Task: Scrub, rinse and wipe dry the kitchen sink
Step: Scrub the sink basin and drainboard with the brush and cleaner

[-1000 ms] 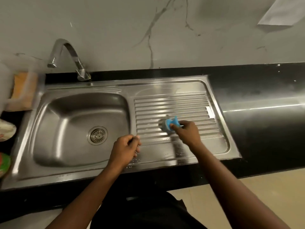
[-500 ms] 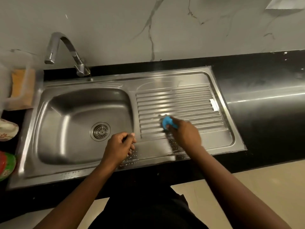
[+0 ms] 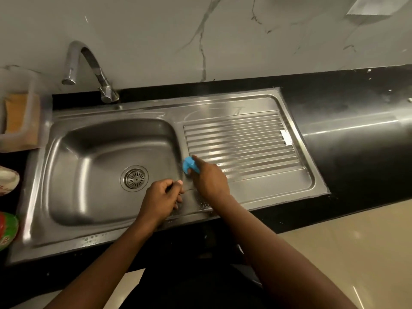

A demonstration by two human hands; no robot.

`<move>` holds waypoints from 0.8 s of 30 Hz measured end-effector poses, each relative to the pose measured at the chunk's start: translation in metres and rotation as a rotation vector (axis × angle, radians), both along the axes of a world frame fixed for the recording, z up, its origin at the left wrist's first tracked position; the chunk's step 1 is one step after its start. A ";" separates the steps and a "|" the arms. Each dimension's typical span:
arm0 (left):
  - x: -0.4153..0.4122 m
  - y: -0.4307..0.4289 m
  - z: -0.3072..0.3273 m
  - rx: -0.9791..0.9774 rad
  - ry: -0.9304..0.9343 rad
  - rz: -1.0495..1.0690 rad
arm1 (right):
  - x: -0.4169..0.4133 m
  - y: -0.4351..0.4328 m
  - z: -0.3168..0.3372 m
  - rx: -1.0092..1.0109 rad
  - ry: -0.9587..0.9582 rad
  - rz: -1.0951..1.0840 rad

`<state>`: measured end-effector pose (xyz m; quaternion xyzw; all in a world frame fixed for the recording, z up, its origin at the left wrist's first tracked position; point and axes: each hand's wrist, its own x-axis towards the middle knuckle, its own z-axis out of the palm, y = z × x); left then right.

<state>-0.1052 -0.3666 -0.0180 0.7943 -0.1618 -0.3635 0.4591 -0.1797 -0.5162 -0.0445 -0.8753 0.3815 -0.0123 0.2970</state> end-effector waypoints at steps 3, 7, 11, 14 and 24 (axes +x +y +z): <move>-0.001 -0.002 0.000 -0.006 -0.001 0.018 | -0.040 -0.054 -0.001 0.030 -0.040 -0.157; -0.009 -0.007 0.000 -0.006 -0.011 0.044 | -0.110 -0.133 0.010 -0.066 -0.040 -0.393; -0.016 -0.009 -0.001 -0.006 -0.021 0.063 | -0.110 -0.150 0.007 -0.003 -0.080 -0.508; -0.022 -0.012 0.001 -0.005 -0.025 0.067 | -0.068 -0.103 0.004 0.070 -0.113 -0.385; -0.024 -0.013 0.007 -0.010 -0.025 0.082 | -0.005 -0.066 -0.001 -0.017 0.053 0.054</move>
